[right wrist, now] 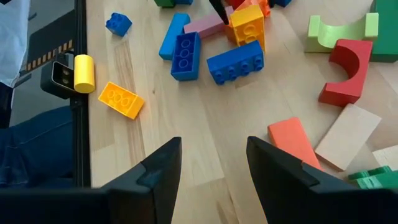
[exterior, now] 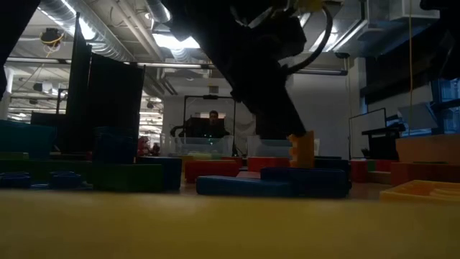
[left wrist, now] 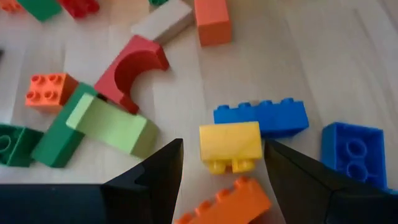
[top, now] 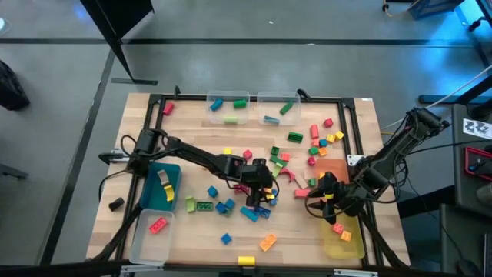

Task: Sort blocks by size
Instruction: Put the yellow block into the bottom left transparent bin

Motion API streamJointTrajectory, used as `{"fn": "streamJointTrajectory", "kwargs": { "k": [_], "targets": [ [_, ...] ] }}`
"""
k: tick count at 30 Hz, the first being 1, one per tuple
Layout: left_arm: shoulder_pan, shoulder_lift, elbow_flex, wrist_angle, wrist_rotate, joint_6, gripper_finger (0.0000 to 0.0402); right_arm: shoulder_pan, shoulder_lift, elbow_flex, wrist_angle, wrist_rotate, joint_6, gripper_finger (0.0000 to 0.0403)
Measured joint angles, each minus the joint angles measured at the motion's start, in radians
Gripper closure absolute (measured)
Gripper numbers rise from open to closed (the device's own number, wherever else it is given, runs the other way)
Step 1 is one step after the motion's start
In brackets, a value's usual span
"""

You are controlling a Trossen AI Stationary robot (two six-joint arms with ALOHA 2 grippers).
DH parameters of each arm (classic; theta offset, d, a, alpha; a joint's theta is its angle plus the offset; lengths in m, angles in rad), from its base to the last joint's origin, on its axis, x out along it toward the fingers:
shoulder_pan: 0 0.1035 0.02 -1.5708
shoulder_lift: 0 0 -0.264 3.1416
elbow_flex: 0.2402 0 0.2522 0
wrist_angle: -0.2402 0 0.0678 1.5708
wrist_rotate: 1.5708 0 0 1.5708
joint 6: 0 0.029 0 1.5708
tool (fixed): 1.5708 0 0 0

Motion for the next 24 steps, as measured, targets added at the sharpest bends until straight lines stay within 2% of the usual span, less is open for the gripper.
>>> {"fn": "streamJointTrajectory", "kwargs": {
  "k": [15, 18, 22, 24],
  "targets": [
    [0.000, 0.062, 0.000, 0.052, 0.001, -0.010, 0.0196, 0.000, 0.000, 0.000, 0.001, 0.008, 0.000, 0.0221],
    [0.000, 0.062, 0.001, 0.056, 0.001, -0.010, 0.0222, 0.000, 0.000, 0.000, 0.001, 0.009, 0.000, 0.0221],
    [0.000, 0.057, 0.001, 0.053, 0.001, 0.001, 0.0277, 0.000, 0.000, 0.000, 0.001, 0.010, 0.000, 0.0221],
    [0.001, 0.047, 0.006, 0.044, 0.001, 0.015, 0.0278, 0.000, 0.000, 0.000, 0.001, 0.012, 0.000, 0.0221]
  ]
}}
